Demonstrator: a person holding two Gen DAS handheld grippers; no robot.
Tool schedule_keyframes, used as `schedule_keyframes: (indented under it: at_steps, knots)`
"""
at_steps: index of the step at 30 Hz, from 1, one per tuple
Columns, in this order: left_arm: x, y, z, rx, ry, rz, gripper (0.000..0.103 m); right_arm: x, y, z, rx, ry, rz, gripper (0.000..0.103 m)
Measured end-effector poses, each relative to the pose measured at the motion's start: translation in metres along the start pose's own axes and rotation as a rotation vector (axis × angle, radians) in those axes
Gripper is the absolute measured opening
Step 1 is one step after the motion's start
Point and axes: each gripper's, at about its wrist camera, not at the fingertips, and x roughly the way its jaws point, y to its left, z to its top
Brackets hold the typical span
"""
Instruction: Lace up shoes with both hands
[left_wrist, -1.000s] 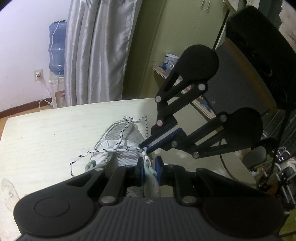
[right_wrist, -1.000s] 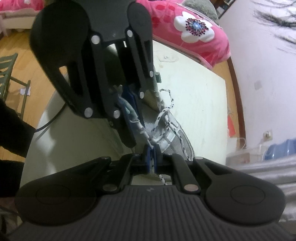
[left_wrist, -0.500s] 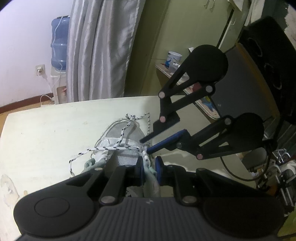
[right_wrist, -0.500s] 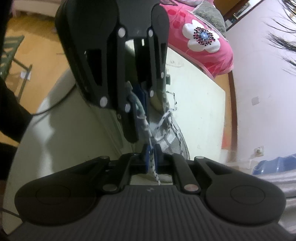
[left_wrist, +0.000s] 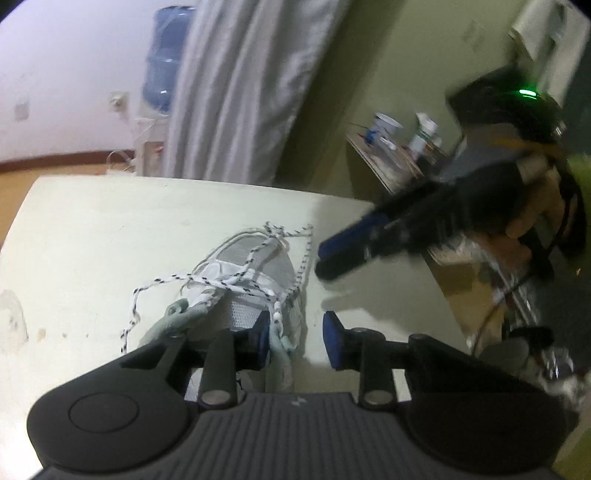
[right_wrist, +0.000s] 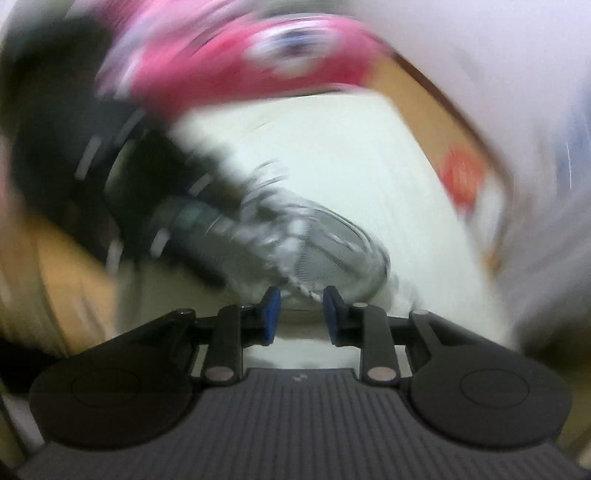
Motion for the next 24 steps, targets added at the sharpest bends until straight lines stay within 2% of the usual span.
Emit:
schedule_keyframes:
  at_steps: [3,4,6,8,11,15,19,24]
  knots:
    - [-0.001,-0.003,0.000,0.001,-0.001,0.032,0.023,-0.001,-0.061,-0.023,0.632,-0.101,0.211,0.025]
    - [-0.002,-0.004,0.000,0.006,0.001,0.042,0.022,0.001,-0.073,-0.036,0.794,-0.129,0.280,0.025]
    - [-0.003,-0.007,0.002,0.028,0.010,0.061,0.020,0.012,-0.088,-0.060,1.062,-0.166,0.414,0.025]
    - [-0.002,-0.009,0.003,0.051,0.015,0.073,0.018,0.027,-0.091,-0.075,1.238,-0.160,0.507,0.025]
    - [-0.001,-0.012,0.006,0.071,0.019,0.080,0.016,0.038,-0.085,-0.093,1.393,-0.115,0.598,0.025]
    - [0.002,-0.017,0.006,0.145,0.013,0.090,0.015,0.043,-0.076,-0.104,1.483,-0.063,0.622,0.024]
    - [0.008,-0.020,0.007,0.219,0.006,0.091,0.015,0.045,-0.069,-0.110,1.545,-0.053,0.595,0.021]
    - [0.012,-0.022,0.007,0.292,0.002,0.078,0.015,0.041,-0.062,-0.116,1.592,-0.059,0.570,0.012]
